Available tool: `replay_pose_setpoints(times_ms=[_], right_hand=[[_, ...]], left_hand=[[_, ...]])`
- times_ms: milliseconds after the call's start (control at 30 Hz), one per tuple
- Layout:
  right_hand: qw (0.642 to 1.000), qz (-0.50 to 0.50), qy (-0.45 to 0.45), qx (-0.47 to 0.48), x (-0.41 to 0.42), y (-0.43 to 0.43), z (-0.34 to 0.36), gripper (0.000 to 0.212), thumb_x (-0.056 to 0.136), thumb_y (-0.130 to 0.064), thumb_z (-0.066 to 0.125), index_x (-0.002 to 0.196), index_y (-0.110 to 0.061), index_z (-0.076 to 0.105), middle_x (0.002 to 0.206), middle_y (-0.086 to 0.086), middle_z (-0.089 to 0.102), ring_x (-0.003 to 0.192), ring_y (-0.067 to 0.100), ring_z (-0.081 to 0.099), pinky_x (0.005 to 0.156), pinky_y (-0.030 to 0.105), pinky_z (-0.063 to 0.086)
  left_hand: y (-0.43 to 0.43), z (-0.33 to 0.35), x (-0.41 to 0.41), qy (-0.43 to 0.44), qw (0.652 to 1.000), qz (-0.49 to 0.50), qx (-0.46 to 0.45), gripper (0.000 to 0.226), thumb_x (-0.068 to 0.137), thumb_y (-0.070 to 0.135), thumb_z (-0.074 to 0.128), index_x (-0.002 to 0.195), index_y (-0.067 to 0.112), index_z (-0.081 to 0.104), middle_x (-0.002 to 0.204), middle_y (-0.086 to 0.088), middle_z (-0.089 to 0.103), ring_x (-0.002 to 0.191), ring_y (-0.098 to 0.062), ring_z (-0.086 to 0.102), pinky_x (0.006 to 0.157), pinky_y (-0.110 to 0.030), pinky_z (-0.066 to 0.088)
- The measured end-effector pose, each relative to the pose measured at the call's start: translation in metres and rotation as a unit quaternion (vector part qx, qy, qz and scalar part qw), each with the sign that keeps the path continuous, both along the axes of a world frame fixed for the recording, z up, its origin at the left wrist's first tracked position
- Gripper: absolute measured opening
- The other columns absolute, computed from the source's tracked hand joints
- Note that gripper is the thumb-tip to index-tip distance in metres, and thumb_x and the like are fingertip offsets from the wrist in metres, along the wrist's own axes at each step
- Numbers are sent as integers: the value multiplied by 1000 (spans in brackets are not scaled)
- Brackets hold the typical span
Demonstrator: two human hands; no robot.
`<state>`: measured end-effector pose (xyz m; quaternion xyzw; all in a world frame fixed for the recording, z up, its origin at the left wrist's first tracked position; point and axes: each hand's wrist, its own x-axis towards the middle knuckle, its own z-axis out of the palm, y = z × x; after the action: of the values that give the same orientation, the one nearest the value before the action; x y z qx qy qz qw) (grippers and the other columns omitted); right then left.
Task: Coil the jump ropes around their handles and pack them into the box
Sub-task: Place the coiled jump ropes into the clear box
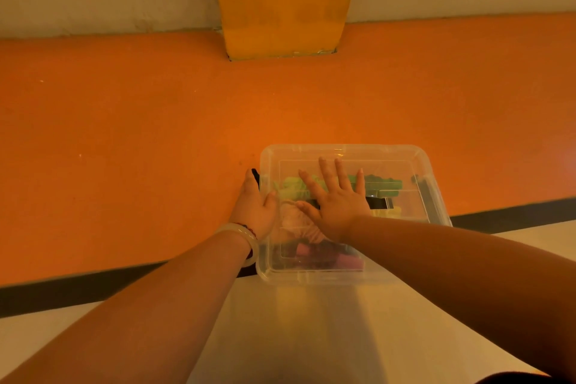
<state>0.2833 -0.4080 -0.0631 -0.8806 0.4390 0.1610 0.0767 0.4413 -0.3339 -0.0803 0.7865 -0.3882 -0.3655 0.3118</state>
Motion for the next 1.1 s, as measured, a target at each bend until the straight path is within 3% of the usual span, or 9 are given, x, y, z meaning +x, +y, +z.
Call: replay_pose_setpoints(times_ms=[100, 267, 433, 600, 700, 867, 967, 1100], right_hand=[[1000, 0, -1, 2, -1, 0, 1, 68, 72, -72, -15, 133, -46, -31, 153, 1, -32, 143, 32, -27, 111, 62, -14], [1000, 1, -3, 8, 0, 0, 3, 77, 70, -73, -17, 140, -45, -26, 156, 3, -29, 143, 32, -27, 111, 61, -14], [1000, 4, -1, 7, -2, -1, 4, 71, 82, -70, -4, 146, -43, -21, 156, 4, -29, 143, 32, -26, 113, 62, -12], [1000, 10, -6, 12, -4, -3, 4, 69, 88, -71, 3, 147, -43, -18, 157, 4, -28, 143, 33, -26, 112, 63, -13], [1000, 19, -13, 11, -8, -4, 4, 69, 88, -70, 5, 148, -42, -15, 157, 4, -26, 144, 32, -25, 111, 61, -14], [999, 45, -25, 14, -19, -8, 0, 84, 72, -74, -14, 149, -41, -12, 159, 0, -23, 145, 23, -24, 113, 56, -15], [998, 52, -22, 3, -25, -7, -2, 78, 78, -75, -10, 149, -41, -14, 159, -4, -23, 145, 22, -23, 115, 57, -12], [999, 48, -20, -5, -30, -7, -3, 87, 68, -76, -24, 148, -42, -16, 159, -6, -23, 146, 23, -22, 115, 57, -12]], left_hand=[[-1, 3, -1, -18, 1000, -15, 6, 72, 101, 23, 41, 153, 18, -8, 162, -3, 4, 147, -22, 14, 116, -34, 21], [-2, 7, -8, -68, 997, -41, 9, 68, 101, 16, 37, 154, 12, -6, 162, -8, 4, 145, -24, 22, 110, -30, 29], [-3, 11, -11, -81, 996, -28, 15, 68, 101, 13, 36, 154, 13, -6, 161, -8, 9, 134, -27, 40, 95, -28, 40], [-5, 13, -13, -92, 995, -25, 22, 69, 101, 13, 37, 154, 12, -7, 161, -9, 10, 130, -28, 45, 86, -24, 39], [-5, 12, -12, -96, 995, -24, 26, 68, 101, 13, 36, 154, 13, -6, 161, -10, 9, 134, -28, 40, 94, -28, 40], [-7, 11, 8, -96, 995, -24, 33, 65, 99, 12, 37, 154, 13, 3, 160, -11, 17, 136, -30, 37, 102, -34, 39], [-3, 10, 32, -102, 993, -5, 52, 63, 100, 13, 35, 155, 13, 3, 160, -10, 15, 142, -30, 28, 113, -40, 31], [7, 11, 62, -134, 988, 42, 68, 57, 101, 15, 33, 154, 12, 12, 158, -13, 21, 139, -33, 31, 111, -44, 32]])
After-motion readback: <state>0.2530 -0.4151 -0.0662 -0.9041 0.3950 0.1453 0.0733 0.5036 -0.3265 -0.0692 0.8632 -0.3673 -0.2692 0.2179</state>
